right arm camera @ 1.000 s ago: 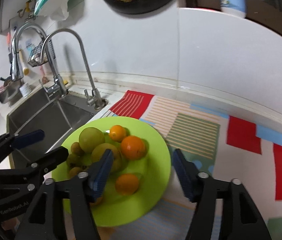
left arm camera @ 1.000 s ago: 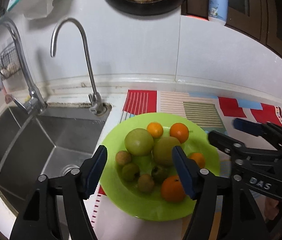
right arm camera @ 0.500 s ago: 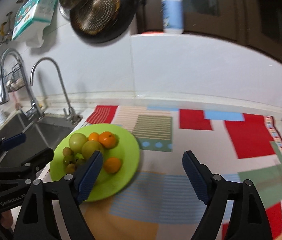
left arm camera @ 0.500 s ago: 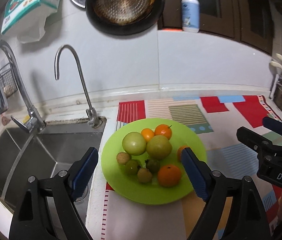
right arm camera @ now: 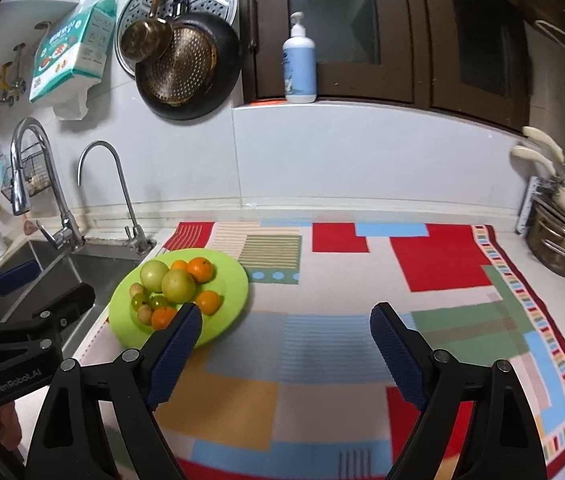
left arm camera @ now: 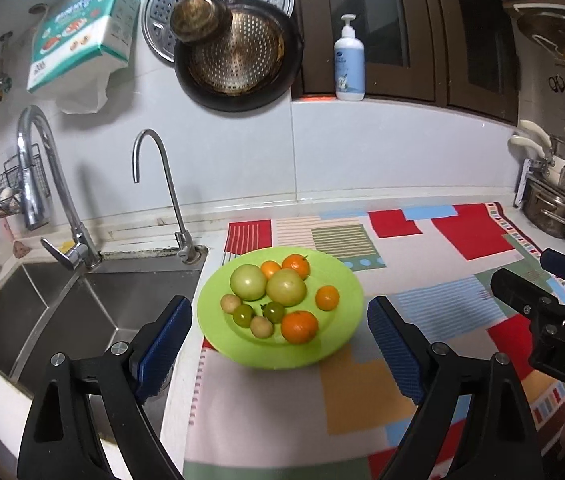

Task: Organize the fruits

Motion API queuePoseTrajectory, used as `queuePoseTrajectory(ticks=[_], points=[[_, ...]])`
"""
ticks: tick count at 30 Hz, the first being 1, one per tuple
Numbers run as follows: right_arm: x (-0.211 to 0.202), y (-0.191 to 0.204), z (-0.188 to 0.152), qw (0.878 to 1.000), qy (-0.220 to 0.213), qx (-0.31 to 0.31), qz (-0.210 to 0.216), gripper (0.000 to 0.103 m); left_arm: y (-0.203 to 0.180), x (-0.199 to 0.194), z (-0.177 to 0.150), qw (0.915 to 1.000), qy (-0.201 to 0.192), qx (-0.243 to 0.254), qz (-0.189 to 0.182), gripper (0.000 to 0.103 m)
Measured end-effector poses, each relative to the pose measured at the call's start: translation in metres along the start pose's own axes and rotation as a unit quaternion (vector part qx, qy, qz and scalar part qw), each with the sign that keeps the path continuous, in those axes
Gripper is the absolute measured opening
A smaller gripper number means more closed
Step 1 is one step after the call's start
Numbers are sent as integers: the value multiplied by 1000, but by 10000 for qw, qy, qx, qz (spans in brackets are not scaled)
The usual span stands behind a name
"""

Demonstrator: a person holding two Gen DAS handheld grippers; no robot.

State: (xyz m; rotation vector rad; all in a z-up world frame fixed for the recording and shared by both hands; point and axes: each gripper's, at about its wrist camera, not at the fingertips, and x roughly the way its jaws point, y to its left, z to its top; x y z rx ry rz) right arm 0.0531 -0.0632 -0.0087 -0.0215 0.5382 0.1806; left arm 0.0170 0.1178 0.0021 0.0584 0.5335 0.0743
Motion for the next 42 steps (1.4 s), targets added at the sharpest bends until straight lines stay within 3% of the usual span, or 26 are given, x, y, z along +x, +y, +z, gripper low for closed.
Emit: queuePoseTrajectory(ticks=[20, 42], points=[[-101, -16, -34, 9992, -383, 55, -95, 87, -22, -98, -26, 9986, -490, -43, 185, 99], [-148, -22, -48, 9982, -571, 97, -142, 91, -30, -149, -40, 9972, -694, -87, 267, 103]])
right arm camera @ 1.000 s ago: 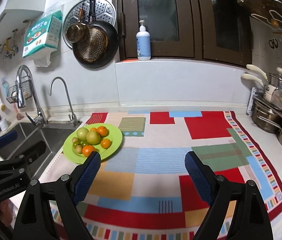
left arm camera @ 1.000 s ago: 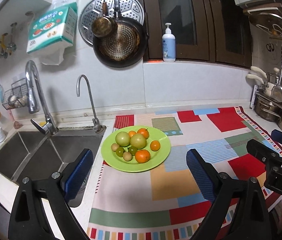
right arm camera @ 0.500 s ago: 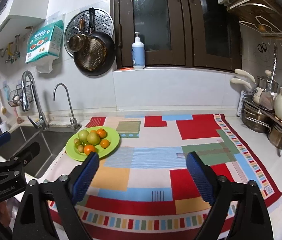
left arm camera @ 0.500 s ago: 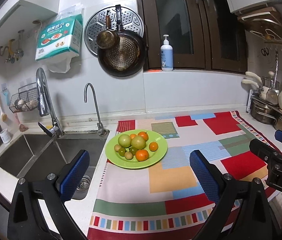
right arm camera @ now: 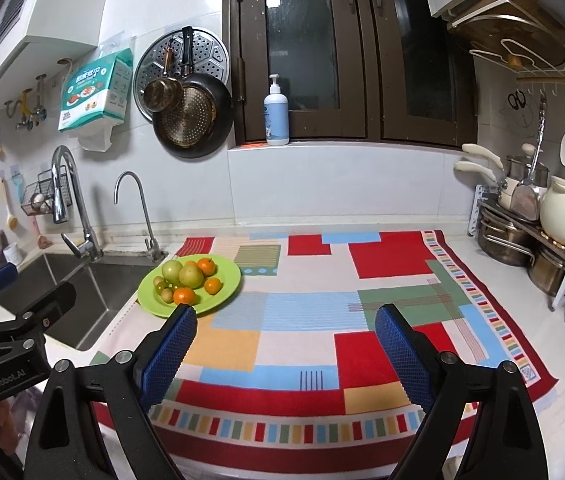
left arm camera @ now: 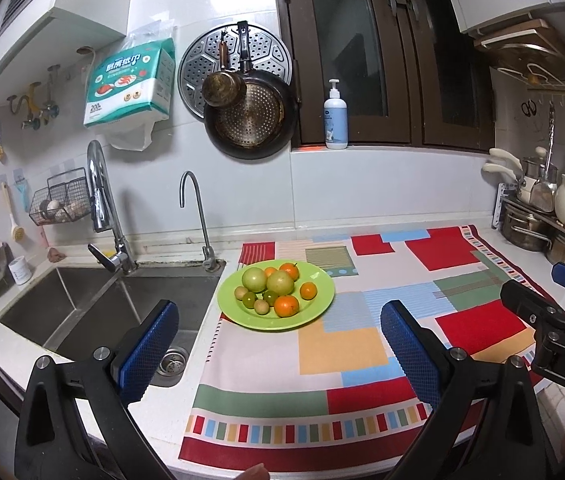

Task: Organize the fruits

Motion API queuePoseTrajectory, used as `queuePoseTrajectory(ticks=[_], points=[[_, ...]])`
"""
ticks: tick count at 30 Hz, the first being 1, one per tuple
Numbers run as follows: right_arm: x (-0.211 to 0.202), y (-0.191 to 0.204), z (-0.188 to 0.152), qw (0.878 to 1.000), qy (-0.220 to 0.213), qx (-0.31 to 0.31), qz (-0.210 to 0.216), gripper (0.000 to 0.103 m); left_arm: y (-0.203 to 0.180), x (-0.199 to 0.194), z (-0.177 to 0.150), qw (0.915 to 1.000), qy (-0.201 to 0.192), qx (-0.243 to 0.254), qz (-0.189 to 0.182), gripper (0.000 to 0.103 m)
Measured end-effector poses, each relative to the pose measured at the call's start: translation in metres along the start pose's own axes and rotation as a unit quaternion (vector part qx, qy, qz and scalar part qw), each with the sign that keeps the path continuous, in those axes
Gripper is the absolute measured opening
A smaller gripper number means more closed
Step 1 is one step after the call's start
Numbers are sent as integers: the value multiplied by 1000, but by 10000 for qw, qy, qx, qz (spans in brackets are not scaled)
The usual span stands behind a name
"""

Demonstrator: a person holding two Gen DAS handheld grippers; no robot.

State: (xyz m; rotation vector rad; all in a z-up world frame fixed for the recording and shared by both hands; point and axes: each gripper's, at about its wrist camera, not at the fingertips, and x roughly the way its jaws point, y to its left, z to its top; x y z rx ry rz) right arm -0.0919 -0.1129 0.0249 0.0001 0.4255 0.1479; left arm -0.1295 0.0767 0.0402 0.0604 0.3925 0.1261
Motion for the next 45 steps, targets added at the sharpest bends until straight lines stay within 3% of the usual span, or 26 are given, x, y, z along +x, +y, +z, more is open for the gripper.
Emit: queuePoseTrajectory(ticks=[45], points=[[-18, -18, -4, 10000, -57, 31, -24, 91, -13, -14, 0, 9998, -66, 166, -75, 103]])
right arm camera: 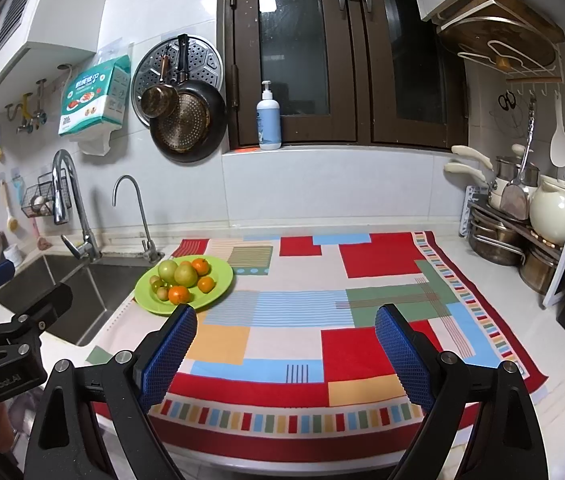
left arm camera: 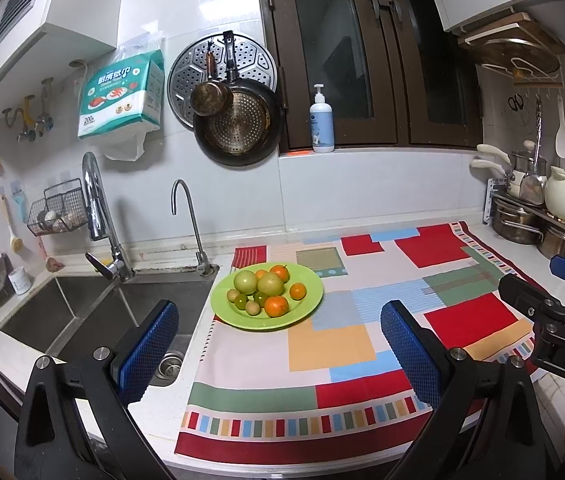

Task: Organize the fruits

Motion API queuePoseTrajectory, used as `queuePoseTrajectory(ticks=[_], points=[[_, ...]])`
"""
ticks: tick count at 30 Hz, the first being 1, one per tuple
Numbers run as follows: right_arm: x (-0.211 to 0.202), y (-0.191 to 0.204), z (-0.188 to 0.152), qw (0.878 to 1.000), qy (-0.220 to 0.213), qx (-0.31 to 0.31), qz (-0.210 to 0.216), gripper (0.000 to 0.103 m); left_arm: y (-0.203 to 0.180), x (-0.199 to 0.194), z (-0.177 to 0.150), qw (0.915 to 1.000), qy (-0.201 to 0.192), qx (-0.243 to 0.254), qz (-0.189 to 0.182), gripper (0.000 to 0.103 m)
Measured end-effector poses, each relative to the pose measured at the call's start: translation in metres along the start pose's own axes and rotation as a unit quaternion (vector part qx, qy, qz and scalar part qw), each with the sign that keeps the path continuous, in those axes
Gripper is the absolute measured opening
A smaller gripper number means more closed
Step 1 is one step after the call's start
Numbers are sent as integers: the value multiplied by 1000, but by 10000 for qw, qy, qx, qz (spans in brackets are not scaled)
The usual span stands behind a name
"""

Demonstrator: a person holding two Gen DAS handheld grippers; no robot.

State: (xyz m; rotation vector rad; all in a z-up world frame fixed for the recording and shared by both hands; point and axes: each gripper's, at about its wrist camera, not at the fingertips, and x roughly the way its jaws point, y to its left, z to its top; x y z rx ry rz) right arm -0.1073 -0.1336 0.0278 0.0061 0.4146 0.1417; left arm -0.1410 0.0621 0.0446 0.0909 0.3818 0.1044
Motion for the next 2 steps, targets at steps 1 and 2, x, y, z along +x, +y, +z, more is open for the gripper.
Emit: queuePoseTrajectory(ticks=[1, 2], points=[[0, 0, 0, 10000, 1, 2, 1, 91, 1, 1, 0, 10000, 14, -8, -10, 103], [1, 0, 0, 10000, 10, 6, 1, 91, 0, 2, 0, 10000, 26, -11, -19, 103]])
